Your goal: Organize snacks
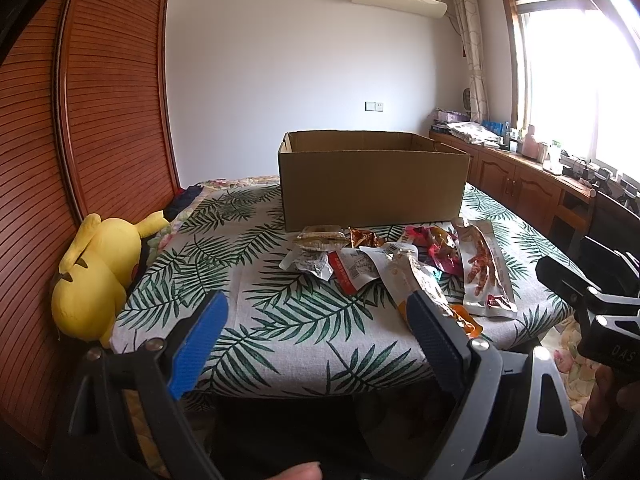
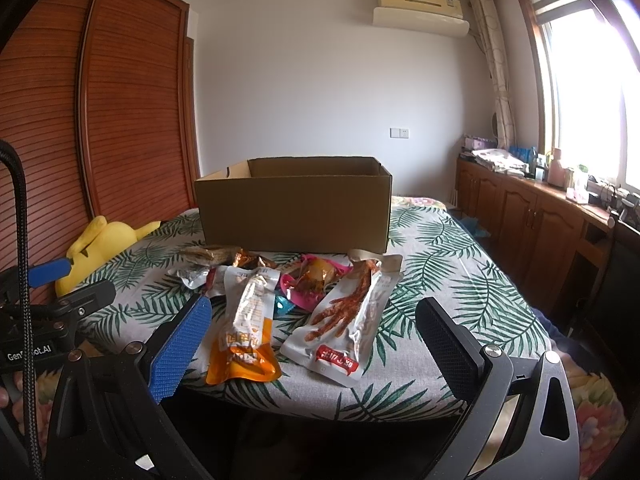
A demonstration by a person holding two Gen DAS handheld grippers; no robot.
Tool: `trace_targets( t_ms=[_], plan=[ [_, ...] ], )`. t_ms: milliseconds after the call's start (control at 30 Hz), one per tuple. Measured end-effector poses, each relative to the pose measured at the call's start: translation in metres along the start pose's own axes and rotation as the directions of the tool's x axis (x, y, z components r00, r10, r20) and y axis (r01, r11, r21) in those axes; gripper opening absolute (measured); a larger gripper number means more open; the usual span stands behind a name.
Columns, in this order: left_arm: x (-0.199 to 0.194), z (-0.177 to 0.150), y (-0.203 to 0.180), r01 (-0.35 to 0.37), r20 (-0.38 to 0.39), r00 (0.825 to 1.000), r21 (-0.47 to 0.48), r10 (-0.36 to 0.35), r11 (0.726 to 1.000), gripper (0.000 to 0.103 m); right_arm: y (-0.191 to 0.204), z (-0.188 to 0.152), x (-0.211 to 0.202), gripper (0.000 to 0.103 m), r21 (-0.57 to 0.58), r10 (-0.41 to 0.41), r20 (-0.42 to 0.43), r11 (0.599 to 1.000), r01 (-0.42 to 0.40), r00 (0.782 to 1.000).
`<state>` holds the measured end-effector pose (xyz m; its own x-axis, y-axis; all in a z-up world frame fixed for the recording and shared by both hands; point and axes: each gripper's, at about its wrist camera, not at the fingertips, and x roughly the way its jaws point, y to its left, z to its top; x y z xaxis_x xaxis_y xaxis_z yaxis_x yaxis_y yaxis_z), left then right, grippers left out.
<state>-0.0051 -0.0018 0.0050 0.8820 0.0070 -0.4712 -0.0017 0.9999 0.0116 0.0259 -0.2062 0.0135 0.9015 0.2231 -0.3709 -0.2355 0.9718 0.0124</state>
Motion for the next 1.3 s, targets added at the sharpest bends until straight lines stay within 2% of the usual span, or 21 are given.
trace_targets(
  t_ms=[300, 500, 733, 833, 967, 1167, 1300],
  plan=[
    [0.018, -0.004, -0.007, 0.027, -0.048, 0.998, 0.006, -0.026, 1.000, 0.092, -0.007, -0.006, 0.009, 0.103, -0.004, -0.004, -0.023, 1.000, 0.004, 1.000],
    [0.038, -0.004, -0.019, 0.078, -0.086, 0.993, 0.014, -0.076, 0.997, 0.092, -0.024, -0.009, 0.021, 0.103, 0.006, -0.014, -0.049, 1.000, 0.014, 0.999],
    [0.067, -0.003, -0.041, 0.139, -0.147, 0.980, 0.028, -0.133, 0.990, 0.092, -0.048, -0.004, 0.035, 0.103, 0.016, -0.030, -0.084, 0.999, 0.032, 0.996],
    [0.081, -0.001, -0.050, 0.157, -0.180, 0.972, 0.032, -0.149, 0.987, 0.092, -0.055, -0.001, 0.047, 0.103, 0.024, -0.012, -0.110, 1.000, 0.015, 0.994],
    [0.098, 0.003, -0.057, 0.173, -0.210, 0.964, 0.021, -0.165, 0.985, 0.092, -0.060, 0.001, 0.067, 0.103, 0.012, 0.008, -0.155, 1.000, -0.006, 0.988],
    [0.119, 0.013, -0.066, 0.183, -0.244, 0.955, 0.030, -0.170, 0.983, 0.092, -0.062, 0.002, 0.100, 0.101, 0.009, 0.044, -0.248, 0.999, -0.043, 0.968],
    [0.132, 0.019, -0.070, 0.194, -0.281, 0.942, 0.017, -0.182, 0.981, 0.092, -0.062, 0.003, 0.113, 0.101, 0.002, 0.052, -0.280, 0.999, -0.054, 0.958]
  ],
)
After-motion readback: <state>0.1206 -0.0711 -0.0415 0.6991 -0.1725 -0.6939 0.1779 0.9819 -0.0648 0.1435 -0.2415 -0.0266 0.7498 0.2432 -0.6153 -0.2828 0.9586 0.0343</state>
